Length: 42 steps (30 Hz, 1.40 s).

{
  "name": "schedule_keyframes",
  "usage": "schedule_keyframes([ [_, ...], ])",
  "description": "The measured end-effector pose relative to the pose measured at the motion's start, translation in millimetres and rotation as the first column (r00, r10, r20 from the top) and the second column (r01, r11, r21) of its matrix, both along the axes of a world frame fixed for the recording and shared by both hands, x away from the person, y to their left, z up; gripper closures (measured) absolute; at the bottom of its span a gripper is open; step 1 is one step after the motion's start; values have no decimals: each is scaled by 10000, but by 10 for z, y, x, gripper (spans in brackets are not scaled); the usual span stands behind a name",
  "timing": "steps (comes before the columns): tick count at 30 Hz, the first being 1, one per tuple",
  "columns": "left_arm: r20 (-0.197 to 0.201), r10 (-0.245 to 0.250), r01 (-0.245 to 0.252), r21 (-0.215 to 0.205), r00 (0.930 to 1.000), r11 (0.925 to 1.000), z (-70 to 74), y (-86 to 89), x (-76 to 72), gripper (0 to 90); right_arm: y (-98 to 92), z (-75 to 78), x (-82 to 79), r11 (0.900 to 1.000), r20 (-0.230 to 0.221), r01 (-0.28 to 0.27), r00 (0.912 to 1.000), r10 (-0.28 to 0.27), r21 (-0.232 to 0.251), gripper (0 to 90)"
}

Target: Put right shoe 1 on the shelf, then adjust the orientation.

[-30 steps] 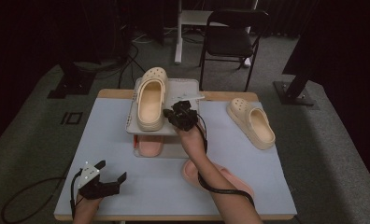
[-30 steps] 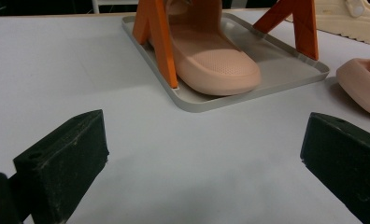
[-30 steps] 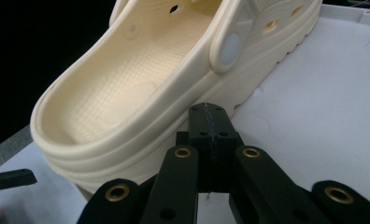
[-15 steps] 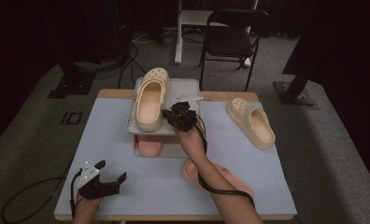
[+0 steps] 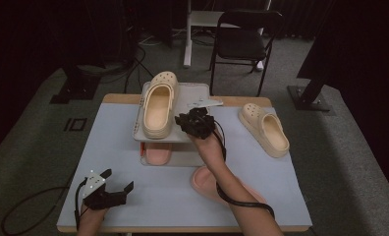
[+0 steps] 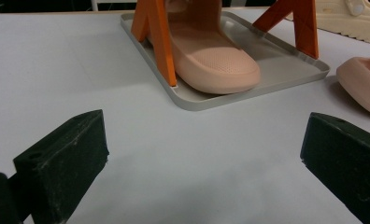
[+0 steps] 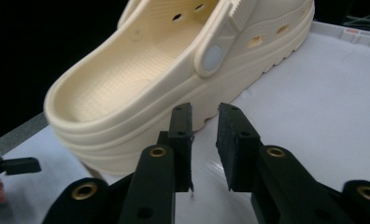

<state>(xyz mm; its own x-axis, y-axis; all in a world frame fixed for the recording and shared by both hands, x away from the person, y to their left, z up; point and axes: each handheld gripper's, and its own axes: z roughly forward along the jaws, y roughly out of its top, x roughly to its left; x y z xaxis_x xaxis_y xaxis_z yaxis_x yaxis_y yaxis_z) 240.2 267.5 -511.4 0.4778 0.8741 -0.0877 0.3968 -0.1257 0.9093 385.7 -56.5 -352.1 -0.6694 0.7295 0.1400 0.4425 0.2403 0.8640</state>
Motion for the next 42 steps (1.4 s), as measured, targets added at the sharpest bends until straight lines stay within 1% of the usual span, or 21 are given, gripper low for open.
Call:
schedule_keyframes([
  [3,-4,-29,29,21,10000,10000,0,-4,-4,9,-55,32,-46,9999,117,-139,9998,138,96,674],
  [4,-20,-28,28,29,10000,10000,-1,-5,-5,9,-74,39,-58,9997,129,-187,9997,185,145,631],
  [7,-24,2,-2,-33,10000,10000,-3,0,-2,9,-136,52,-84,9991,37,-353,9994,352,218,540],
  [8,-24,2,-2,-33,10000,10000,-3,0,-2,9,-136,52,-84,9991,37,-353,9994,352,218,540],
  [10,-14,15,-15,-48,10000,10000,0,-3,-4,9,-203,59,-114,9984,45,-497,9988,496,276,473],
  [12,-11,7,-7,25,10000,10000,1,-3,-4,9,-240,68,-137,9978,32,-582,9983,581,328,444],
  [20,-49,-27,27,5,10000,10000,-3,-13,-3,9,-394,80,-261,9961,173,-753,9971,746,469,430],
  [21,-35,-20,20,41,10000,10000,-3,-10,-3,8,-420,80,-278,9962,176,-734,9972,726,461,413],
  [26,-27,9,-9,-1,10000,10000,-3,-5,-4,9,-583,66,-370,9955,321,-728,9970,710,612,363],
  [28,-24,-7,7,19,10000,10000,-1,-8,-4,9,-659,55,-408,9951,359,-712,9970,689,691,357],
  [31,51,-29,29,42,10000,10000,5,-13,-2,8,-774,32,-479,9959,467,-671,9968,643,601,357],
  [33,64,-42,42,23,10000,10000,6,-15,-1,8,-865,2,-528,9960,517,-656,9967,625,606,357],
  [36,48,-37,37,-20,10000,10000,0,-16,1,8,-1004,-67,-601,9953,451,-561,9976,527,787,357],
  [39,36,-64,64,60,10000,10000,3,-15,-2,9,-1127,-147,-659,9958,381,-523,9980,496,754,358],
  [41,54,-53,53,25,10000,10000,3,-21,-1,9,-1204,-198,-692,9965,383,-495,9982,470,679,358],
  [42,52,-56,56,28,10000,10000,2,-22,-1,9,-1242,-226,-707,9961,383,-474,9983,447,742,358],
])
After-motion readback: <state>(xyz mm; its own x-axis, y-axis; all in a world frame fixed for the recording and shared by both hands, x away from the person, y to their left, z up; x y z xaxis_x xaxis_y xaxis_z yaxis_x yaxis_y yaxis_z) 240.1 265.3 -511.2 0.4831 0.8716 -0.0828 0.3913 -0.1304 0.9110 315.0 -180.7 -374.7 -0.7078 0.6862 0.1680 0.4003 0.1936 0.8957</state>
